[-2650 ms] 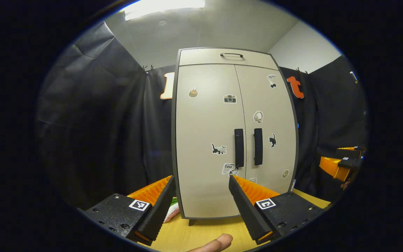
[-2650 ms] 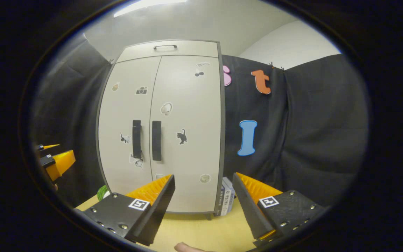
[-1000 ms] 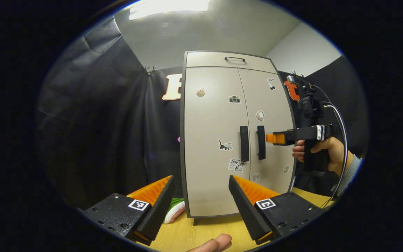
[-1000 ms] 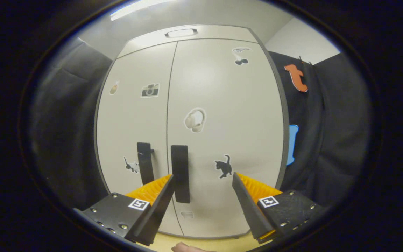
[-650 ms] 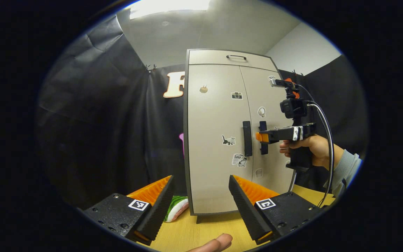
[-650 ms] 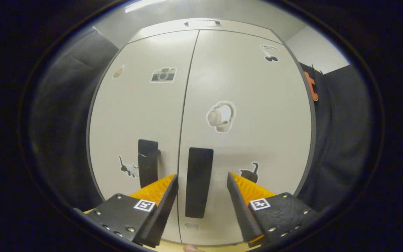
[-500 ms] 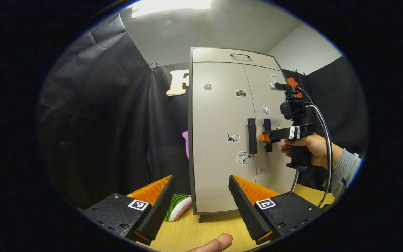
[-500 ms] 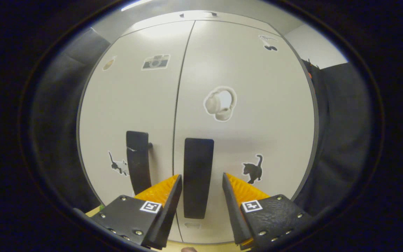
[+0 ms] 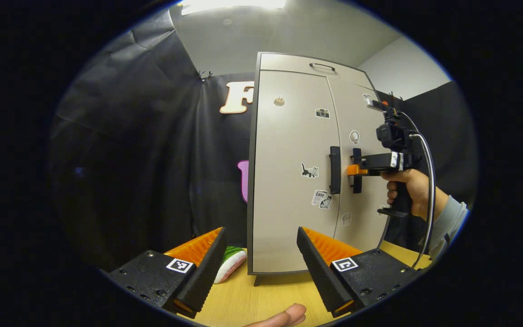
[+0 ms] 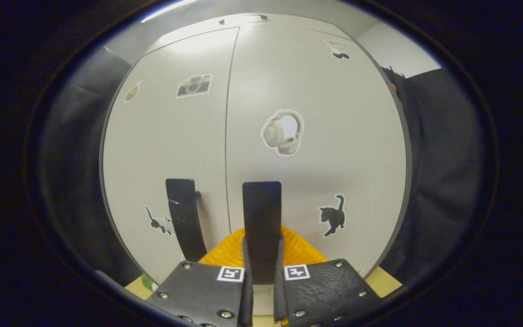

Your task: Open the right door of the double-door shoe cabinet with the right hand, and open the left door with the left hand.

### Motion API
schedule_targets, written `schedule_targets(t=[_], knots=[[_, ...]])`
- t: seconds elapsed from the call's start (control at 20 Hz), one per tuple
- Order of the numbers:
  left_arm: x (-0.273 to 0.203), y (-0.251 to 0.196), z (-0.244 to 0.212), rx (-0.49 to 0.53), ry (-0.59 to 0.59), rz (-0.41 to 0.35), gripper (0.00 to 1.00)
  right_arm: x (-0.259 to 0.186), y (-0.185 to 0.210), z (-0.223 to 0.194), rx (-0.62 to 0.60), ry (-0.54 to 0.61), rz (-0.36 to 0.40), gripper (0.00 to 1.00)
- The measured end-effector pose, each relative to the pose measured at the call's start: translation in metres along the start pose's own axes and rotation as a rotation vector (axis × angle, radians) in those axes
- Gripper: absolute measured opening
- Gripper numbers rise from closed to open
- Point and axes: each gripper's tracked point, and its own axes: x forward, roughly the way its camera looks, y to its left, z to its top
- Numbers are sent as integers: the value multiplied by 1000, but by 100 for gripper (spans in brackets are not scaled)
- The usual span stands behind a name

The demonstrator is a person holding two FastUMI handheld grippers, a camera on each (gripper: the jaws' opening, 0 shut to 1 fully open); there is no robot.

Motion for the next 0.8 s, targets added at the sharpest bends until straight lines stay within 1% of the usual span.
schedule_targets(t=[0.05, 0.1, 0.25, 0.5, 0.65, 0.8], knots=[[2, -1, 0, 2, 1, 4, 95, -3, -1, 2, 9, -1, 12, 14], [2, -2, 1, 2, 0, 7, 96, -6, 0, 3, 7, -2, 23, 18], [0, -9, 3, 1, 3, 9, 98, -16, -2, 3, 17, 0, 75, 18], [0, -20, 5, 12, 4, 16, 98, -33, -13, 6, 27, 16, 155, 18], [-1, -30, 4, -2, 12, 4, 98, -39, -20, 8, 35, 19, 188, 18], [-2, -36, 1, 16, 23, -7, 98, -48, -24, 8, 23, 4, 215, 17]])
